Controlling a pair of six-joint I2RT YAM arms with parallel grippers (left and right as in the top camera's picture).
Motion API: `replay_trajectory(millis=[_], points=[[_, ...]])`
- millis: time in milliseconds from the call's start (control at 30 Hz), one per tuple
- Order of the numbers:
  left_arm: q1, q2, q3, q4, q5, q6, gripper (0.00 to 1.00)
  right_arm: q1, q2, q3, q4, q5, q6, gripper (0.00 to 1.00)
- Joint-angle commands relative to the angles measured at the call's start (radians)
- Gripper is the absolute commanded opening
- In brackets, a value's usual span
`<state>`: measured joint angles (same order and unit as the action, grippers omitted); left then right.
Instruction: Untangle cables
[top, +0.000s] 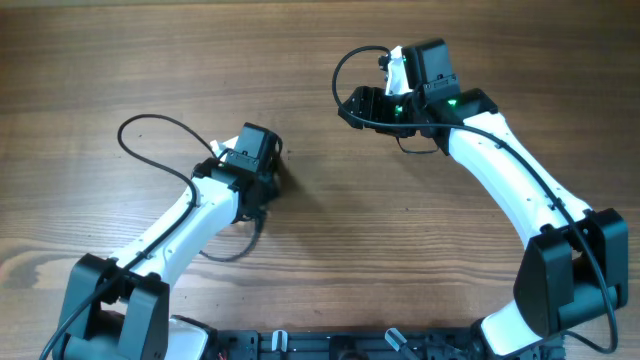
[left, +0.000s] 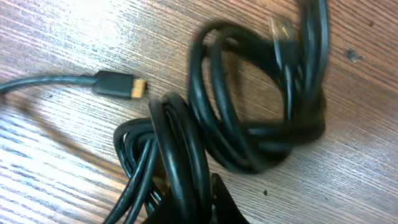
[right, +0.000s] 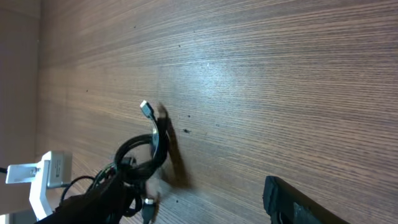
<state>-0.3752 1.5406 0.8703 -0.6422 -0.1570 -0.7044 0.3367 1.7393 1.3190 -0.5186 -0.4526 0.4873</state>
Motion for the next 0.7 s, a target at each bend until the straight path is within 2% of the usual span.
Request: replay_trajectory(millis=[0,67,133,200,233,333,433,533,633,667], points=[[-0.002,-0.021,0.008,0.01,0.034,0.027,0.04,0.018,-0.002,0.007,0.001,-0.084,-0.145,0.74],[0.014,-0.063,0.043,0.01,0.142,0.113,0.04,0.03,-0.002,0.007,-0.001,-0.1,-0.223,0.74],[0.068,-0.131,0.101,0.006,0.458,0.268,0.04,0.046,-0.002,0.008,0.015,-0.234,-0.359,0.73],[0.132,-0.175,0.126,0.006,0.706,0.335,0.04,0.055,-0.006,0.008,0.029,-0.354,-0.436,0.72],[0.168,-0.192,0.129,0.006,0.785,0.338,0.04,0.06,-0.016,0.009,0.036,-0.412,-0.47,0.72],[0.28,-0.199,0.129,-0.046,0.899,0.338,0.04,0.086,-0.093,0.009,0.038,-0.473,-0.59,0.72],[0.301,-0.199,0.129,-0.08,0.921,0.337,0.04,0.131,-0.167,0.009,0.039,-0.376,-0.646,0.77],[0.301,-0.199,0.129,-0.082,0.935,0.334,0.04,0.192,-0.159,0.009,0.04,-0.315,-0.604,0.77],[0.301,-0.199,0.129,-0.088,0.954,0.334,0.04,0.245,-0.141,0.008,0.043,-0.01,-0.252,0.7],[0.301,-0.199,0.129,-0.088,0.953,0.335,0.04,0.251,-0.118,0.008,0.042,0.021,-0.165,0.67]])
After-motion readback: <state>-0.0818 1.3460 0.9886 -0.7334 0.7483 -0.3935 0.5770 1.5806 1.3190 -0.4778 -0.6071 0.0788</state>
